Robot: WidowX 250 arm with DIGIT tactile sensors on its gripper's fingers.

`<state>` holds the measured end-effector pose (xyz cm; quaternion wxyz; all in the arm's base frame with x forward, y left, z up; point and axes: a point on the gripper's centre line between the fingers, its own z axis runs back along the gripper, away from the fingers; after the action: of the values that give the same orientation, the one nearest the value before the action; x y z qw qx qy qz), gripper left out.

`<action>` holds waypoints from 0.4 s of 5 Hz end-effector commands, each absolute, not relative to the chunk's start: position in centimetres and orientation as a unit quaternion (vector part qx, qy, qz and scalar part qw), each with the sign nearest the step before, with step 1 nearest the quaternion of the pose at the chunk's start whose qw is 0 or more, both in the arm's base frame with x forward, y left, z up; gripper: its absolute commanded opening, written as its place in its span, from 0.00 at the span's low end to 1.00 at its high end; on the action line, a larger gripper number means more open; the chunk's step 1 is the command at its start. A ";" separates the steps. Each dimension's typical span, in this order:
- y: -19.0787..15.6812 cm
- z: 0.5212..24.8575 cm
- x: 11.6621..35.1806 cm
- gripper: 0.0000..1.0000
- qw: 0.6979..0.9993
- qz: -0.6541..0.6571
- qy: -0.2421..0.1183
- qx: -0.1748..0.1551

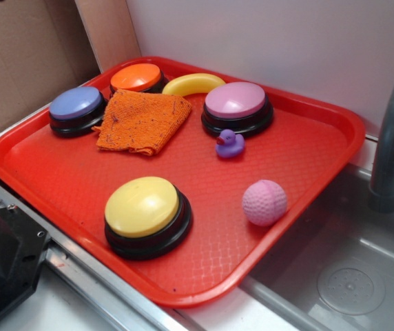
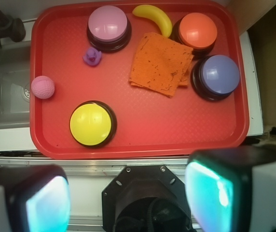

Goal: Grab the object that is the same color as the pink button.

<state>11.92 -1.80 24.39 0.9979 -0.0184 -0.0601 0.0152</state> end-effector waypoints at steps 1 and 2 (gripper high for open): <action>-1.8 24.4 11.9 1.00 0.998 0.015 -0.060 -0.018; -3.2 23.6 13.3 1.00 0.994 -0.081 -0.080 0.003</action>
<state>13.16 -3.11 23.23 0.9943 0.0036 -0.0725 -0.0780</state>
